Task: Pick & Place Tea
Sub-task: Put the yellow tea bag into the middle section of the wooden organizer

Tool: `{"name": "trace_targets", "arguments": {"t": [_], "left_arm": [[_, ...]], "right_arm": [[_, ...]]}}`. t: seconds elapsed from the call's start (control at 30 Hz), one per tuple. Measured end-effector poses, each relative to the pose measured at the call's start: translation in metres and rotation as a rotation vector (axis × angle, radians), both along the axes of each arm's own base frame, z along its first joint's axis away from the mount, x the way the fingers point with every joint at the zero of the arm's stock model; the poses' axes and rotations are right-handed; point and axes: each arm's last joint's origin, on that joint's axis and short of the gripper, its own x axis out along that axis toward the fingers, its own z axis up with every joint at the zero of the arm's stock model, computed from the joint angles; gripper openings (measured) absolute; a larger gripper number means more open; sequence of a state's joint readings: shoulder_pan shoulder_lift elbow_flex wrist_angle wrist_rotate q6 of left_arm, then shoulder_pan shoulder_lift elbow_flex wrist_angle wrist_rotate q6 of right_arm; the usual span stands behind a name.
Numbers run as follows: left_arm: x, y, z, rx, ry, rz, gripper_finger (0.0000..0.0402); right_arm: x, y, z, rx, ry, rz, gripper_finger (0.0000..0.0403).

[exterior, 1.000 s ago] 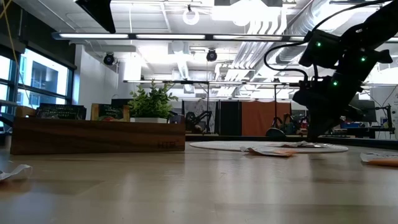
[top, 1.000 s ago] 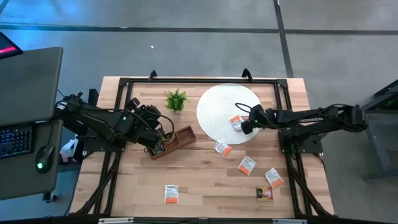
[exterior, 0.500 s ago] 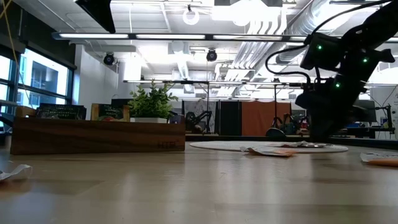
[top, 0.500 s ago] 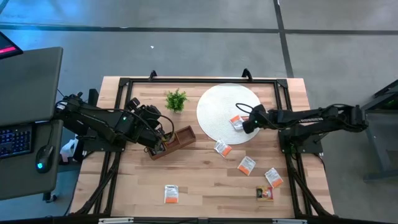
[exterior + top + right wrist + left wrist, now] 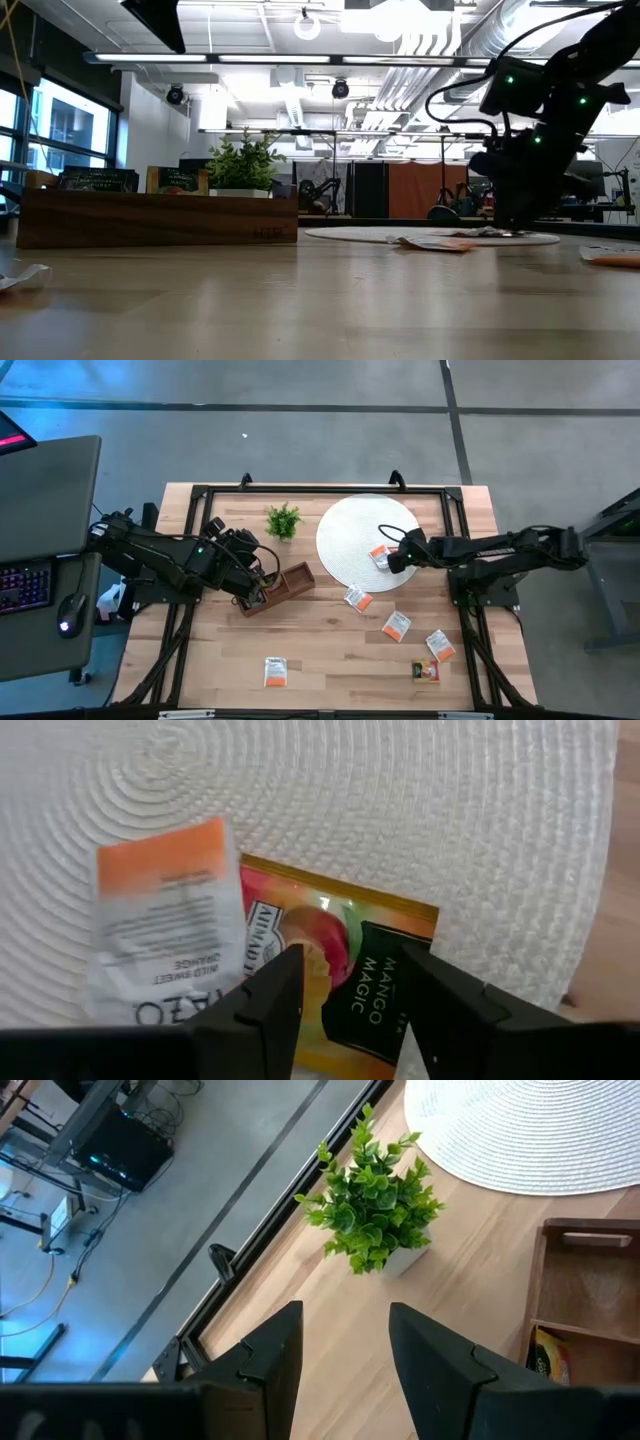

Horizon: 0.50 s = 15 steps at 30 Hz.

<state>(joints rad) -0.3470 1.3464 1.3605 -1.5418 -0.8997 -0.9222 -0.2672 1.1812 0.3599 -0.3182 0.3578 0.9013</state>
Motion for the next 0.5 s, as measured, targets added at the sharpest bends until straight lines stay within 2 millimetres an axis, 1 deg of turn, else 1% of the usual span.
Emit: {"name": "trace_targets", "arguments": {"t": [0.1, 0.23, 0.37, 0.5], "left_arm": [[0.000, 0.000, 0.000, -0.008, 0.003, 0.000, 0.0147], [0.000, 0.000, 0.000, -0.010, 0.004, -0.001, 0.0147], [0.000, 0.000, 0.000, -0.006, 0.003, -0.001, 0.0147], [0.000, 0.000, 0.000, -0.006, 0.002, 0.000, 0.0147]], "right_arm": [[0.001, -0.001, -0.006, -0.012, 0.044, -0.005, 0.0147], [0.004, -0.002, -0.008, -0.035, 0.050, 0.000, 0.0143], [0.006, -0.002, -0.004, -0.026, 0.012, 0.058, 0.0146], [0.004, -0.001, 0.003, -0.018, -0.021, 0.070, 0.0155]]}}
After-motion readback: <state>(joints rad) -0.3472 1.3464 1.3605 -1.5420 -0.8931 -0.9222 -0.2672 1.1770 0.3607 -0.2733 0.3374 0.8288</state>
